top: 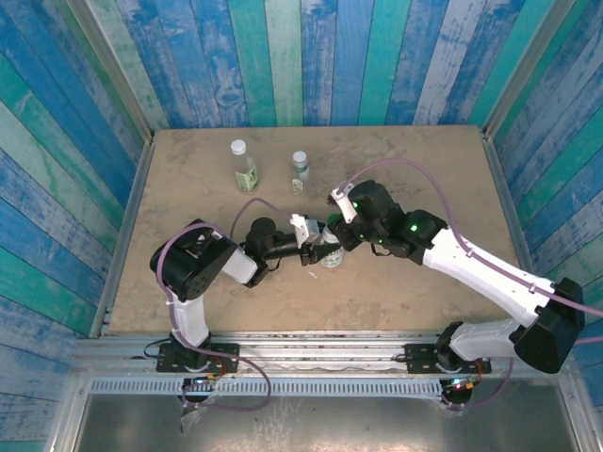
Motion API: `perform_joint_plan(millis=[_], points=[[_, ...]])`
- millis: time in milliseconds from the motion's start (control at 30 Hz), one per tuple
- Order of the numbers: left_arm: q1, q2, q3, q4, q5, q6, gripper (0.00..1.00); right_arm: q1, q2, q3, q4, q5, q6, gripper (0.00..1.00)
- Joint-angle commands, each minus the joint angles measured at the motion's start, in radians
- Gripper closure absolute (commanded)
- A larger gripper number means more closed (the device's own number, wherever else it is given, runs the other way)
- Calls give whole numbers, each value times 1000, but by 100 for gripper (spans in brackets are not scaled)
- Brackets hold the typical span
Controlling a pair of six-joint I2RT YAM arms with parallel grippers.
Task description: Screw on the bottle caps
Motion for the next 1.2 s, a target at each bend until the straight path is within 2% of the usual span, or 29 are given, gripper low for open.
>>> perform_joint_plan(millis=[0,100,400,767,933,1167], points=[[-4,-10,-1,-87,26,13,43,-7,22,36,-61,-48,-28,56],[-4,-10,3,-103,23,15,43,-6,39,52,-94,-84,-54,56],[-4,-12,6,-119,23,26,43,-7,107,139,-217,-45,-74,57],[-4,-14,6,-124,23,24,43,-5,157,191,-287,-66,-104,57],[-4,-15,7,-126,21,21,43,-6,154,220,-286,-99,-115,45],[-4,-18,9,-136,24,24,43,-16,82,217,-257,-67,-90,29]])
